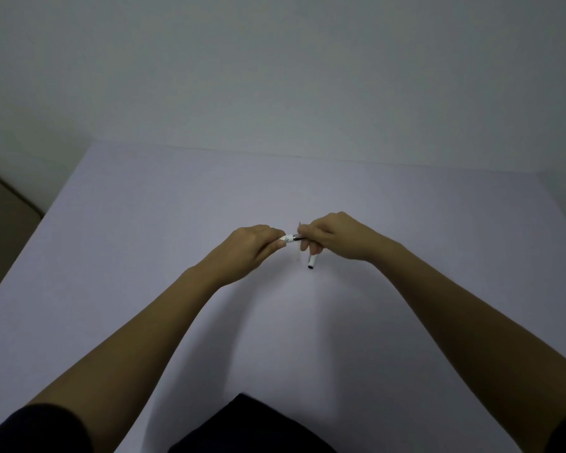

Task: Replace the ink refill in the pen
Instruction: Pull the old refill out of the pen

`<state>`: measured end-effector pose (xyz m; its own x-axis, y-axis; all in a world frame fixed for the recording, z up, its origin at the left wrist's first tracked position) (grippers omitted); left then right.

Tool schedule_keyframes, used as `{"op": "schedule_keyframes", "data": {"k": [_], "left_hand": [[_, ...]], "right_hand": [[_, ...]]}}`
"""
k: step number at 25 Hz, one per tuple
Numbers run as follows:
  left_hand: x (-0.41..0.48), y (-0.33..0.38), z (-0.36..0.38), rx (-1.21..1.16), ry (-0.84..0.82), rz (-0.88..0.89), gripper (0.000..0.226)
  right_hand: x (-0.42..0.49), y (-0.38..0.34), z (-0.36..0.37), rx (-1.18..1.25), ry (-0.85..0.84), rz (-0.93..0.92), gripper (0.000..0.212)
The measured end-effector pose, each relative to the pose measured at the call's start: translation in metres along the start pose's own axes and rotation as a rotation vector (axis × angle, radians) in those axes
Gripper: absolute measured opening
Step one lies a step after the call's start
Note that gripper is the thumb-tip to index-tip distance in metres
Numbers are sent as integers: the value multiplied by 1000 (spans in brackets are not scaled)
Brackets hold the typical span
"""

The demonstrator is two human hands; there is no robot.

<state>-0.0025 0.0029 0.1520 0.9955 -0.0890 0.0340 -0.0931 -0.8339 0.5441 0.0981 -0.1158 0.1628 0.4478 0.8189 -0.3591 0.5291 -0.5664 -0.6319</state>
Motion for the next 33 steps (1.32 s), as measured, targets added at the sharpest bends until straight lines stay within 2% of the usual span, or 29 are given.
{"op": "schedule_keyframes", "data": {"k": [3,5,8,11,12,15,19,23,26,29,33], "left_hand": [[0,0,0,-13,19,-3,27],[1,-1,-3,-29,54,-13,27],[0,0,-2,-31,46,-19,27],[-2,0,0,-47,57,-25,27],[-2,0,0,-57,68,-28,26],[0,-2,2,-67,69,-42,27],[0,-4,2,-90,78,-62,28],[1,-6,1,-127,87,-78,29],[0,-5,2,-139,85,-80,28],[0,-6,1,-167,104,-78,30],[0,-9,3,-191,105,-68,31]], "right_hand": [[-2,-6,-4,20,88,-98,9],[-3,-7,-8,81,157,-110,13],[-1,-5,-6,12,116,-53,21],[-4,-9,-7,46,147,-135,6],[-5,-8,-8,70,173,-148,11],[-4,0,-8,57,179,-29,21],[-6,-4,-10,86,202,-95,7],[-6,-1,-13,78,237,-11,18],[-6,-2,-13,109,230,-38,5],[-8,-1,-15,191,222,1,17],[-5,1,-12,180,198,19,4]]}}
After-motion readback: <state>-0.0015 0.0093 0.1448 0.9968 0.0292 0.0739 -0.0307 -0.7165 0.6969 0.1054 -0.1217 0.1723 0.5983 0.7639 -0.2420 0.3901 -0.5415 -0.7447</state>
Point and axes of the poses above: each hand's wrist, its own x-axis towards the middle knuckle, its own z-axis out of the palm, y = z × x, the point moved 6 cm from there along x, towards the middle knuckle, and after that the axes turned 5 degrees about -y, right-handed, at the moved point
